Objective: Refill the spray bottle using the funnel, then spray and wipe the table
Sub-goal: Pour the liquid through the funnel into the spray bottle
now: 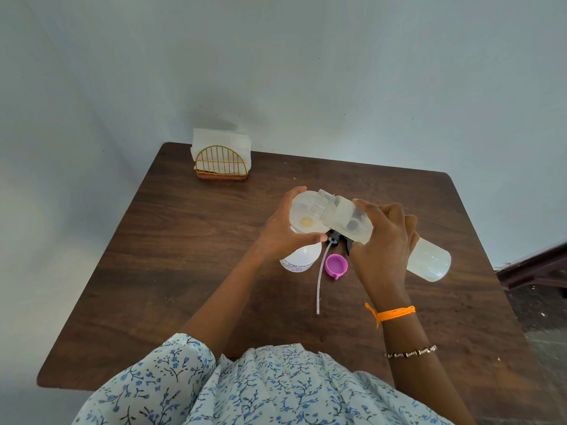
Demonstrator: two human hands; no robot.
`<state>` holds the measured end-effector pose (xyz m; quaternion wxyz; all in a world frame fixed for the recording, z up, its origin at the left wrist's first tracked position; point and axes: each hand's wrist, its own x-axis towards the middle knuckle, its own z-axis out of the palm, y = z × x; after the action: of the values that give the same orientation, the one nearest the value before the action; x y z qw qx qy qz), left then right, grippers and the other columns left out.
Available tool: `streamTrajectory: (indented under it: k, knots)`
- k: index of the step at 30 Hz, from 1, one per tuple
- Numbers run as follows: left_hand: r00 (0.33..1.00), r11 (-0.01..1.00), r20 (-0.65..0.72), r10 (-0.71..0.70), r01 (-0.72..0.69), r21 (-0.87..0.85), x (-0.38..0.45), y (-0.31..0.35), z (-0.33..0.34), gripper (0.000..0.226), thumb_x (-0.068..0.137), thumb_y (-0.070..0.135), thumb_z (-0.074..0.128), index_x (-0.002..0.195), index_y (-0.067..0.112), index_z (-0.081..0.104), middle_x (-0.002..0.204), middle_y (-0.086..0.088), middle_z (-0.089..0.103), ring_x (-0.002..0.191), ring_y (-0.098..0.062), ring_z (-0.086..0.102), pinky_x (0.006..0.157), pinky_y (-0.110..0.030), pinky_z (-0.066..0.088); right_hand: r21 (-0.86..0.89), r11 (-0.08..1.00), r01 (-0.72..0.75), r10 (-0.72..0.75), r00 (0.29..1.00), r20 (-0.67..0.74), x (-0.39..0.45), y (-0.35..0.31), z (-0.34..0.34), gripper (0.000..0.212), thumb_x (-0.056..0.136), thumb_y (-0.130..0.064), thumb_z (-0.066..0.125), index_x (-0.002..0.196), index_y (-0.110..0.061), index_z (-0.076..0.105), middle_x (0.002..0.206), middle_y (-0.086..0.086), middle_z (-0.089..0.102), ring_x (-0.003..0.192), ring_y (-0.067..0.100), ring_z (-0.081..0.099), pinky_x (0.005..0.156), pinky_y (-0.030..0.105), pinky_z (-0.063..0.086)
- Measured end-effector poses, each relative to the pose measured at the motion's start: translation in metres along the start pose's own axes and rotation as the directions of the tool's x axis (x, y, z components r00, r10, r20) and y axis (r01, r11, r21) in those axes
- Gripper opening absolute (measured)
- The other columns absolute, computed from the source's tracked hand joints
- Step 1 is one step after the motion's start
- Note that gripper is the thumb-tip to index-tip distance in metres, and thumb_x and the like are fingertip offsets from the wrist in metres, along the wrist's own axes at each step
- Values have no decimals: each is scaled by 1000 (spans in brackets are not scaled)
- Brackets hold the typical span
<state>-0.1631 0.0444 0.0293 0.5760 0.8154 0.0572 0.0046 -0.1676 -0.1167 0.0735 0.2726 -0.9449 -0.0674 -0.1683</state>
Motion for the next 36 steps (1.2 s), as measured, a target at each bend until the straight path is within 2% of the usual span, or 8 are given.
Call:
streamTrajectory:
  k: [8, 11, 13, 15, 20, 23, 27, 36]
  knots:
    - [1000, 1000, -5, 3, -3, 3, -1, 0, 1, 88, 69, 25, 80, 135, 35, 23, 122, 20, 32, 111, -2, 34, 74, -8, 31, 9, 1000, -9, 9, 1000, 8, 0, -1, -1, 62, 64, 12, 69, 118, -18, 61, 109, 11, 55, 106, 30, 42, 91, 42, 33]
    - [1000, 1000, 0, 0, 0, -14, -1, 0, 0, 90, 69, 24, 81, 136, 34, 23, 133, 12, 36, 114, -4, 36, 84, -19, 36, 5, 1000, -7, 7, 1000, 0, 1, -1, 0, 63, 64, 13, 66, 118, -19, 61, 107, 10, 54, 105, 29, 42, 89, 40, 32]
    - [1000, 1000, 1, 0, 0, -18, -1, 0, 0, 90, 68, 23, 81, 136, 33, 23, 128, 15, 35, 114, -5, 36, 87, -24, 36, 0, 1000, -4, 4, 1000, -4, 1, 0, 0, 64, 63, 13, 65, 118, -19, 61, 107, 10, 54, 104, 29, 42, 87, 36, 30]
    - [1000, 1000, 0, 0, 0, -13, -1, 0, 0, 90, 68, 24, 81, 136, 34, 23, 124, 19, 33, 114, -4, 36, 87, -24, 36, -5, 1000, 1, -1, 1000, -7, 1, 0, 1, 65, 63, 13, 65, 118, -20, 61, 107, 9, 54, 104, 28, 42, 86, 32, 26]
    - [1000, 1000, -3, 2, -2, 6, 1, -1, 1, 91, 68, 25, 81, 137, 34, 22, 130, 15, 35, 113, -4, 36, 83, -18, 35, -13, 1000, 0, 0, 1000, -5, 1, 0, 1, 64, 63, 12, 67, 118, -20, 61, 108, 8, 54, 104, 27, 42, 89, 37, 31]
    - [1000, 1000, -3, 3, -3, 13, 1, -2, 1, 91, 69, 26, 81, 137, 34, 21, 134, 12, 35, 113, -4, 35, 82, -16, 35, -24, 1000, 5, -5, 1000, -5, 1, 0, 1, 64, 63, 11, 68, 118, -21, 61, 108, 8, 54, 104, 27, 42, 88, 33, 27]
    - [1000, 1000, -9, 3, -3, 7, 1, -3, 1, 90, 68, 27, 81, 136, 36, 22, 121, 22, 32, 111, -3, 37, 73, -8, 31, -23, 1000, 2, -1, 1000, 4, 1, -1, 0, 63, 64, 10, 69, 118, -20, 61, 109, 9, 54, 105, 29, 42, 90, 38, 32]
    - [1000, 1000, -12, 7, -7, 13, 3, -6, 2, 91, 68, 29, 81, 135, 38, 22, 121, 23, 31, 111, -3, 37, 76, -13, 33, -31, 999, 9, -9, 1000, -1, 1, 0, 0, 64, 62, 12, 67, 118, -19, 60, 108, 10, 53, 103, 29, 42, 88, 38, 31]
